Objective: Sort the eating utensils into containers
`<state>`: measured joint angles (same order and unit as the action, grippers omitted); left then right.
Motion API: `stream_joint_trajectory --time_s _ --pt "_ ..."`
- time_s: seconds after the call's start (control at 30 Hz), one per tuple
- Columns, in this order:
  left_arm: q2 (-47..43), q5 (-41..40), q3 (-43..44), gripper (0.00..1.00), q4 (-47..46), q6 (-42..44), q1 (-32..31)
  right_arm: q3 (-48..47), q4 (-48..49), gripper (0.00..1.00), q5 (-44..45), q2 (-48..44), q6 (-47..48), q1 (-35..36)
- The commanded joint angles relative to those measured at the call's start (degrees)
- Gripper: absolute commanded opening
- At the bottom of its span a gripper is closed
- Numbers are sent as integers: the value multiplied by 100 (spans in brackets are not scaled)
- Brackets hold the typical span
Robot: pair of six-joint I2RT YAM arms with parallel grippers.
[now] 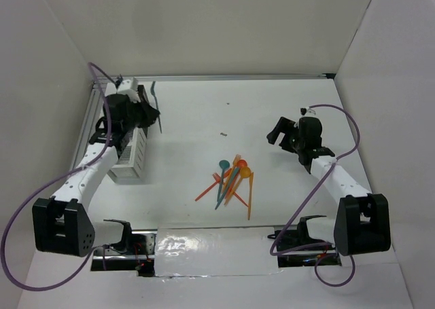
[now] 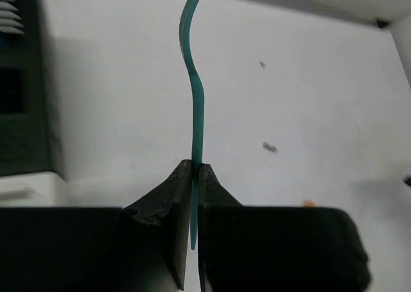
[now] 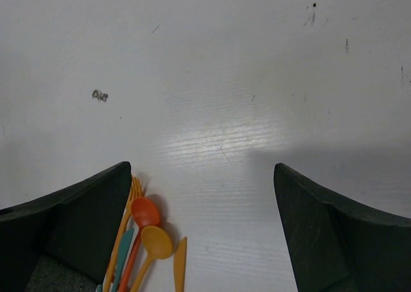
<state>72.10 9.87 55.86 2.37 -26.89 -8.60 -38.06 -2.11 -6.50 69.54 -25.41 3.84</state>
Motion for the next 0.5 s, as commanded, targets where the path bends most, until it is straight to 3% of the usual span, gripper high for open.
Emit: stream_joint_trajectory --time_s 0.0,0.27,0.47 --pt "-65 120 -4 9 -1466 421 1005 -316 272 97 79 60 124 -41" --pt "549 463 -303 10 -3522 799 2160 -482 606 97 79 446 54 -50" --pt "1227 613 -303 11 -4631 1099 2319 -544 668 97 79 710 27 -58"
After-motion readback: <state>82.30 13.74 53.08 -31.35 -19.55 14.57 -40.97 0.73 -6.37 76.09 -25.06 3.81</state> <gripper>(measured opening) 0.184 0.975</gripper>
